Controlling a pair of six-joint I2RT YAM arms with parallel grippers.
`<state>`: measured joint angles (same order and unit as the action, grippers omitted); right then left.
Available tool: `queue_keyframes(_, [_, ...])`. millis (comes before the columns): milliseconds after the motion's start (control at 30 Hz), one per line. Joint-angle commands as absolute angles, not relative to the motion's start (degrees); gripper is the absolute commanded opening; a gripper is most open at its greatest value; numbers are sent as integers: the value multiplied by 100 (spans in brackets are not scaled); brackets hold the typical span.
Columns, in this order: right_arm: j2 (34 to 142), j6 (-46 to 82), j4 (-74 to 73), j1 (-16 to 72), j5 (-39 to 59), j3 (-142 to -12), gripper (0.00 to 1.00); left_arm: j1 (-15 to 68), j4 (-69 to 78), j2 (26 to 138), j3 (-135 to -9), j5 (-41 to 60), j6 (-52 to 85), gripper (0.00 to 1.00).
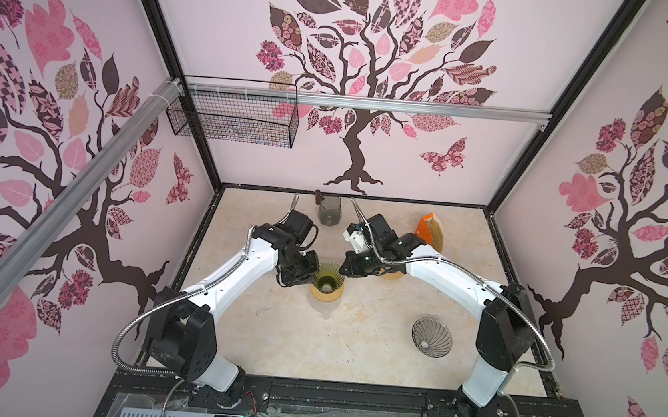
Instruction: Place the coffee filter in the dripper
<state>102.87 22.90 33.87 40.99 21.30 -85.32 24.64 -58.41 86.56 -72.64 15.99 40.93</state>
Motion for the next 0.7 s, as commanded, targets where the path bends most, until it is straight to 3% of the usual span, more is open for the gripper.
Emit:
queue_keyframes(0, [10533,2066,4158,4222,2087,-8758,4,2449,-5968,8736,-7421,1241,4245,2])
queue_keyframes(667, [10679,2004,4411,4212,1951,-9254,7,2374,-5988,8665,-7594,1179,4361,9])
